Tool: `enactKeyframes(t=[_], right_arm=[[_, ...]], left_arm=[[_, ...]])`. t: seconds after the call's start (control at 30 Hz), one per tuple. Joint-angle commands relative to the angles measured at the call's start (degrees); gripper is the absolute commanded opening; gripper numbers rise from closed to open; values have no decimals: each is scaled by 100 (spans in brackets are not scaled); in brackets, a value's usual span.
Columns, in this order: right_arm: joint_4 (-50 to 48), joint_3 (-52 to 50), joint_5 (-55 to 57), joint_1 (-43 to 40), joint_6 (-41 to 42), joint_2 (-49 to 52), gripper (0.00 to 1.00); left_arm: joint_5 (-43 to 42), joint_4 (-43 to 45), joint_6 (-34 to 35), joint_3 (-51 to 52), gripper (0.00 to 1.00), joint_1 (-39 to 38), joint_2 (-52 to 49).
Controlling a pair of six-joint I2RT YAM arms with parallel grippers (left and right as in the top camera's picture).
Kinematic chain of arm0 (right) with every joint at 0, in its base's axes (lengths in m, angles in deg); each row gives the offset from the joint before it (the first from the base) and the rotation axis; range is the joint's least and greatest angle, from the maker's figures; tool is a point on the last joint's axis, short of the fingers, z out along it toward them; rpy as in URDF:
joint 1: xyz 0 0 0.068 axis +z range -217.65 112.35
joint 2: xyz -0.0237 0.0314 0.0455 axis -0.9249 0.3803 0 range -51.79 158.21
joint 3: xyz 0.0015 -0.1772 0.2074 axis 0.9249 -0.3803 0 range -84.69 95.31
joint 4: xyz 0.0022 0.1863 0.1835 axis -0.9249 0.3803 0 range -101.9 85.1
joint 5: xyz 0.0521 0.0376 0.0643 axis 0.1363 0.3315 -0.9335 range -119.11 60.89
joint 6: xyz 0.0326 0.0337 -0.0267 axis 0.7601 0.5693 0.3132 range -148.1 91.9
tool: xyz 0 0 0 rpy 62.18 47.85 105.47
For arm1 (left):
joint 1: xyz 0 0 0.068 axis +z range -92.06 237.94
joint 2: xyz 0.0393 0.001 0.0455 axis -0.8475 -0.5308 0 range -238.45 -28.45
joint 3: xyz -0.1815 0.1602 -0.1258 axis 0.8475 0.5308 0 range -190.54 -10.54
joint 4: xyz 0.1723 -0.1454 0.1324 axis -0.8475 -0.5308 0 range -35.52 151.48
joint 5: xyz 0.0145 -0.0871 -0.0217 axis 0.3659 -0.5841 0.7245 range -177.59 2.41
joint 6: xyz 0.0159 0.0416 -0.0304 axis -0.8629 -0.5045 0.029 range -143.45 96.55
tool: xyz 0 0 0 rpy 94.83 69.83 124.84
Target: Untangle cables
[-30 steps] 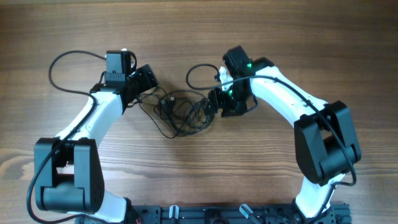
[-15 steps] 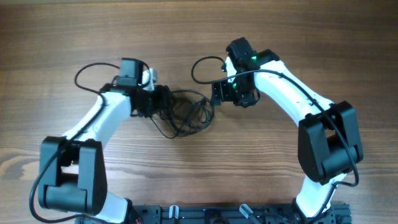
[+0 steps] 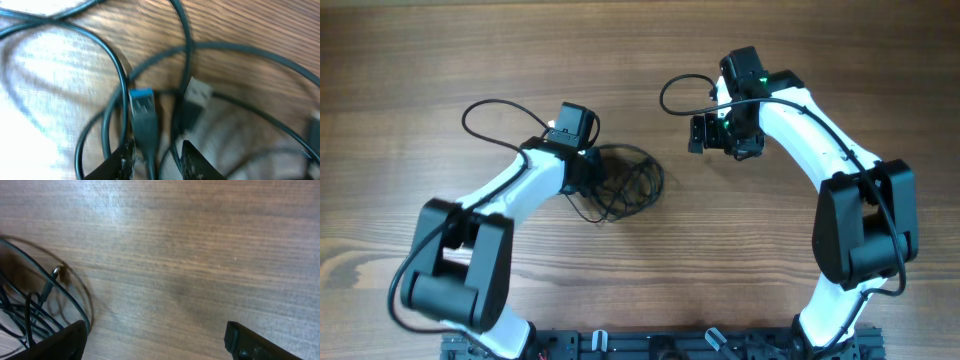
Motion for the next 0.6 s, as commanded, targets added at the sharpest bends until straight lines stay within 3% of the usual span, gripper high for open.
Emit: enactKeyframes(t=[0.0, 0.03, 0.07, 0.17, 0.47, 0.5, 0.53, 0.57], right_arm=[[-127, 15, 50, 24, 103, -66, 91], [-133, 15, 17, 24, 98, -66, 91], [-133, 15, -37, 24, 94, -66, 91], [-133, 15, -208, 26, 39, -66, 91], [-175, 15, -726, 31, 52, -66, 90], [-214, 15, -861, 50, 50, -66, 90], [-284, 15, -935, 94, 48, -66, 90], [-330, 15, -933, 118, 50, -66, 91]], left_arm=[[299, 334, 120, 57, 30, -15, -509], [297, 382, 122, 57, 21, -17, -566], [282, 411, 118, 57, 4, -15, -597], [306, 337, 92, -33, 4, 85, -463], [304, 361, 96, -509, 4, 949, 1158], [232, 308, 96, -509, 6, 1016, 1207], [-48, 212, 92, -509, 15, 1032, 1204], [-273, 127, 68, -509, 33, 1029, 1193]])
